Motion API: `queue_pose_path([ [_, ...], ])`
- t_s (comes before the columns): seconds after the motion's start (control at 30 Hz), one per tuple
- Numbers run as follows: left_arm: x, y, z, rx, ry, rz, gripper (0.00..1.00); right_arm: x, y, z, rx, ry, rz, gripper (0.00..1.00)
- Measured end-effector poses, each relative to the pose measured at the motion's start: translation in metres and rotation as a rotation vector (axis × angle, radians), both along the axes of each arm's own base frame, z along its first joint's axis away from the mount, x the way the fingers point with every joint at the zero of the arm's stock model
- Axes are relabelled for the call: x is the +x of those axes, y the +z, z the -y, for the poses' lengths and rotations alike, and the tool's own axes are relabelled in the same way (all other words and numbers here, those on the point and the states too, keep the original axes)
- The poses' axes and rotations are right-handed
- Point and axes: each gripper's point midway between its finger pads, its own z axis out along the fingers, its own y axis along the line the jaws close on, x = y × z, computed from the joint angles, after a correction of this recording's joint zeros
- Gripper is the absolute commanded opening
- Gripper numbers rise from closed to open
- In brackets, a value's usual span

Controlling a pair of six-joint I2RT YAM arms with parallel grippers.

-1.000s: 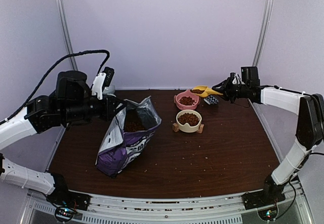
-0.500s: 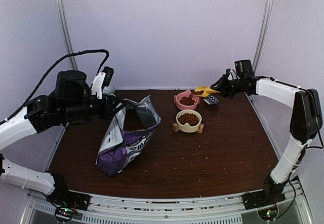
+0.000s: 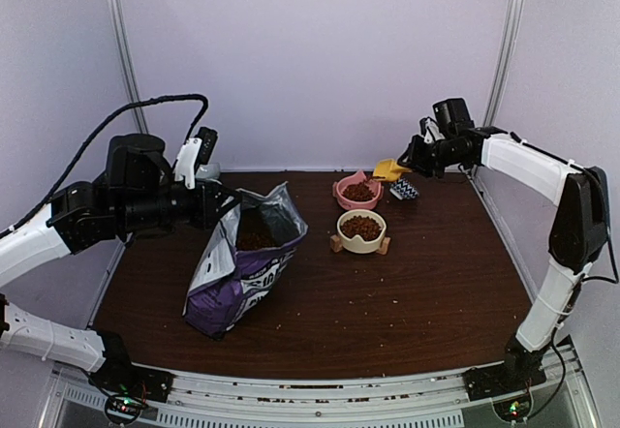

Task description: Serve the pet food

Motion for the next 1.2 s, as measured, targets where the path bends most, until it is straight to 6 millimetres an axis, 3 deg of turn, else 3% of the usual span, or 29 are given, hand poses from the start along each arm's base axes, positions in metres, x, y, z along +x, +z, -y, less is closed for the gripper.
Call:
queue_pose_path([
  [0.2, 0.0, 0.0, 0.0, -0.001, -0.002, -0.001, 0.0, -0.002, 0.009, -0.01, -0.149, 0.047, 0.043, 0.0],
  [0.47, 0.0, 0.0, 0.0, -0.001, -0.001, -0.001, 0.0, -0.008, 0.004, -0.025, -0.339, 0.127, 0.078, 0.0],
  [0.63, 0.0, 0.001, -0.003, -0.002, 0.003, 0.0, 0.0, -0.011, 0.007, -0.028, -0.371, 0.149, 0.096, 0.0],
  [0.73, -0.001, 0.001, -0.005, 0.0, 0.004, -0.001, 0.0, -0.017, 0.02, -0.027, -0.351, 0.142, 0.12, 0.0],
  [0.83, -0.003, 0.002, -0.007, 0.013, -0.006, 0.01, 0.0, -0.038, 0.043, -0.019, -0.309, 0.126, 0.158, 0.0],
  [1.03, -0.015, 0.003, -0.002, 0.081, -0.124, 0.033, 0.0, -0.107, 0.098, 0.013, -0.156, 0.049, 0.298, 0.0],
  [1.1, -0.022, 0.003, 0.005, 0.097, -0.187, 0.028, 0.0, -0.127, 0.098, 0.026, -0.099, 0.012, 0.328, 0.0],
  [1.2, -0.032, 0.002, 0.019, 0.118, -0.29, 0.003, 0.0, -0.147, 0.068, 0.039, -0.036, -0.04, 0.309, 0.0],
])
